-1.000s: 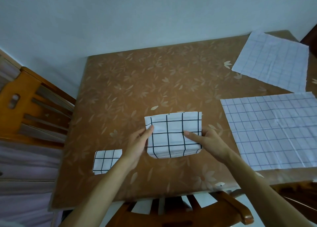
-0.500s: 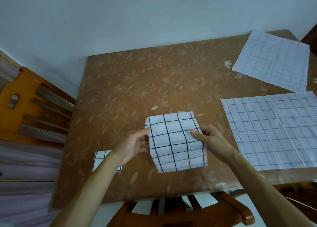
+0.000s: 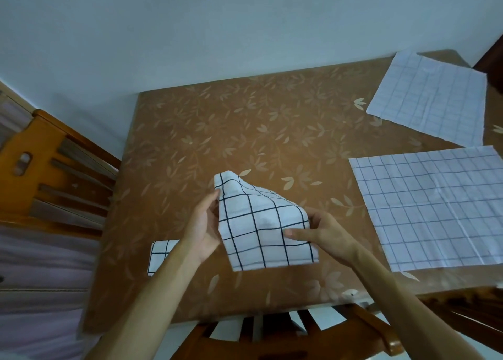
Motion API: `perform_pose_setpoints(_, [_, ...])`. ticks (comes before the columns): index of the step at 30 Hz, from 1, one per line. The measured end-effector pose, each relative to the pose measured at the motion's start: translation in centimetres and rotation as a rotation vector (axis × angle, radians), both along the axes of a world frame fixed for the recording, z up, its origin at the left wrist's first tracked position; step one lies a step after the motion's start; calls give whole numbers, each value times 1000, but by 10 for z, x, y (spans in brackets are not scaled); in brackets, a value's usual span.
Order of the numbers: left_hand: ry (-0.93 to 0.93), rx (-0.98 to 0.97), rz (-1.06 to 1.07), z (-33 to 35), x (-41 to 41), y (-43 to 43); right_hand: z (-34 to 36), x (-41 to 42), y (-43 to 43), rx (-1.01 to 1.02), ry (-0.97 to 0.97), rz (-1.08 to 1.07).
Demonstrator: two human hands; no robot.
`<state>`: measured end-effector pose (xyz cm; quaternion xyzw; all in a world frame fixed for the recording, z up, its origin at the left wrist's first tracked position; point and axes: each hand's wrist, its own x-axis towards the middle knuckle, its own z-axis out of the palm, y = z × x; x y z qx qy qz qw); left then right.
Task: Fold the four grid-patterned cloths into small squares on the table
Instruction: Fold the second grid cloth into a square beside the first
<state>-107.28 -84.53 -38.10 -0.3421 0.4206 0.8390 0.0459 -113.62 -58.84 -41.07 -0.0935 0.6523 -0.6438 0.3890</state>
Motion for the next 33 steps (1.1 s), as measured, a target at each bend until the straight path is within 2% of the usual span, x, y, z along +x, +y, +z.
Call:
perform_pose_setpoints(7, [-38, -185, -93, -5, -8, -8, 8, -2, 5, -25, -18, 23])
perform_pose_setpoints(13, [-30, -287, -317, -12, 1, -4, -3, 1, 3, -82, -137, -127])
perform_pose_setpoints(19, [-74, -298, -355, -21, 8, -9, -10, 5, 5, -15, -278, -132])
perform_pose_setpoints(26, [-66, -191, -338, -20, 12, -11, -14, 0, 3, -94, -244, -186])
perform_pose_setpoints(33, [-63, -281, -303, -20, 10, -19, -16, -1, 3, -72, -222, -151])
